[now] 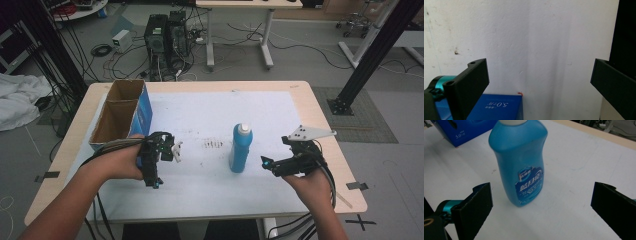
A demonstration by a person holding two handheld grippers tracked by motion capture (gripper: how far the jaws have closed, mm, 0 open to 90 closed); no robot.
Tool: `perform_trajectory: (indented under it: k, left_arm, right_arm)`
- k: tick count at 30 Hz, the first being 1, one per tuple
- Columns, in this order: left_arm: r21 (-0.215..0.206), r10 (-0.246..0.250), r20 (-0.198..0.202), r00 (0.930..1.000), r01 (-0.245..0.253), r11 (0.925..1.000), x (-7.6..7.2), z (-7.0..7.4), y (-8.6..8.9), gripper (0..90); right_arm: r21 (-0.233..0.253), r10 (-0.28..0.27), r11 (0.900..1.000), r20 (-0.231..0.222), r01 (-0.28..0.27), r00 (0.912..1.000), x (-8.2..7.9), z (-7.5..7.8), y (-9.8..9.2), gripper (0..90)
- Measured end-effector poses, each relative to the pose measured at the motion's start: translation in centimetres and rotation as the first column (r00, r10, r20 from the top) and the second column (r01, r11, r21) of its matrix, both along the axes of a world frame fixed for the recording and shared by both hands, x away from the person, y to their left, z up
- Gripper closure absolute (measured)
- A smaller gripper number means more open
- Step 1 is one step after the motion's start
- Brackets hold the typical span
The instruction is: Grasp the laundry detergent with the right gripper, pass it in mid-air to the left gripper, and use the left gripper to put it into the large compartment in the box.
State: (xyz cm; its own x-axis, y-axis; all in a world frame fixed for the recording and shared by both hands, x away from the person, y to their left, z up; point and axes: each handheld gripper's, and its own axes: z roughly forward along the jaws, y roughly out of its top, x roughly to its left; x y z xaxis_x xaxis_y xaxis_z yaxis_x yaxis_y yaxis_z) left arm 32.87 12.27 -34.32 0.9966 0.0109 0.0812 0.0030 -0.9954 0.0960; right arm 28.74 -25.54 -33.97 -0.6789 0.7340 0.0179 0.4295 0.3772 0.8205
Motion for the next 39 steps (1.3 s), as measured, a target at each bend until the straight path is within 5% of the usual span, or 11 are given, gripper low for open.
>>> perform_trajectory:
  k: [8, 23, 39]
  left_arm:
    - [-0.006, -0.005, 0.001, 1.0000, 0.005, 1.0000, -0.2, 0.0, 0.0, 1.8]
    - [-0.017, -0.004, 0.006, 1.0000, 0.005, 0.9998, -0.5, 0.0, 0.4, 1.8]
    - [-0.013, -0.011, 0.013, 0.9998, 0.011, 0.9999, -1.1, 0.0, 0.5, 1.8]
  right_arm:
    - [-0.012, 0.004, 1.000, -0.020, -0.004, 0.9998, -1.2, -1.9, 1.3, 3.0]
    - [-0.010, -0.028, 1.000, -0.045, 0.028, 0.9986, -1.0, -5.7, 4.6, 2.9]
    - [0.027, -0.184, 0.982, -0.024, 0.185, 0.9826, -0.7, -7.8, 7.2, 2.9]
